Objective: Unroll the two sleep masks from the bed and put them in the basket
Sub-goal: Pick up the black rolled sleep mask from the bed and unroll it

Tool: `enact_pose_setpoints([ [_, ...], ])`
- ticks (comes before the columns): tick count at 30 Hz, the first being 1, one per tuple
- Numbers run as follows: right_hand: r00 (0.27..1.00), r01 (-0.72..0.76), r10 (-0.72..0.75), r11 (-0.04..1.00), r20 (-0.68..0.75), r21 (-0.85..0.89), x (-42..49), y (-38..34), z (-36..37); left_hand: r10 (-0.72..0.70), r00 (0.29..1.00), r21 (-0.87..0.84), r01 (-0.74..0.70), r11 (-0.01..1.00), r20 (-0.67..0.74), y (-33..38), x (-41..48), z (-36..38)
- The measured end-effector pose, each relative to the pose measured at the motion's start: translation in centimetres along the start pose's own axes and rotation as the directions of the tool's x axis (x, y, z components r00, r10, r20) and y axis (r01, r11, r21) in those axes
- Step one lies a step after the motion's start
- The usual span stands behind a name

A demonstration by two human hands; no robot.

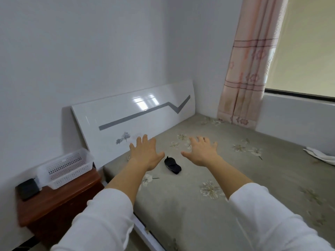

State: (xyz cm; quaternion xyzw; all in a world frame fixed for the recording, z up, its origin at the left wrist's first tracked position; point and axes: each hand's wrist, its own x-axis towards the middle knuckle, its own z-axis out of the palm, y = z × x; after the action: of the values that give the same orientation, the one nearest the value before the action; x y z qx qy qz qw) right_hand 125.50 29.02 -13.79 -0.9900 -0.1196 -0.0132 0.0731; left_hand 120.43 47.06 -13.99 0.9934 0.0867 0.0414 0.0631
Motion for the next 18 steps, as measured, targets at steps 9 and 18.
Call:
enact_pose_setpoints([
  [9, 0.989, -0.055, 0.053, 0.998, 0.136, 0.016, 15.8, 0.7, 7.4, 0.011, 0.990, -0.037, -0.005, 0.999, 0.141, -2.3, 16.1, 7.3],
  [18, 0.925, -0.208, 0.201, 0.978, 0.322, -0.012, 30.1, 0.6, 20.0, 0.103, 0.928, -0.035, -0.097, 0.995, 0.358, -6.9, 32.3, 19.5],
])
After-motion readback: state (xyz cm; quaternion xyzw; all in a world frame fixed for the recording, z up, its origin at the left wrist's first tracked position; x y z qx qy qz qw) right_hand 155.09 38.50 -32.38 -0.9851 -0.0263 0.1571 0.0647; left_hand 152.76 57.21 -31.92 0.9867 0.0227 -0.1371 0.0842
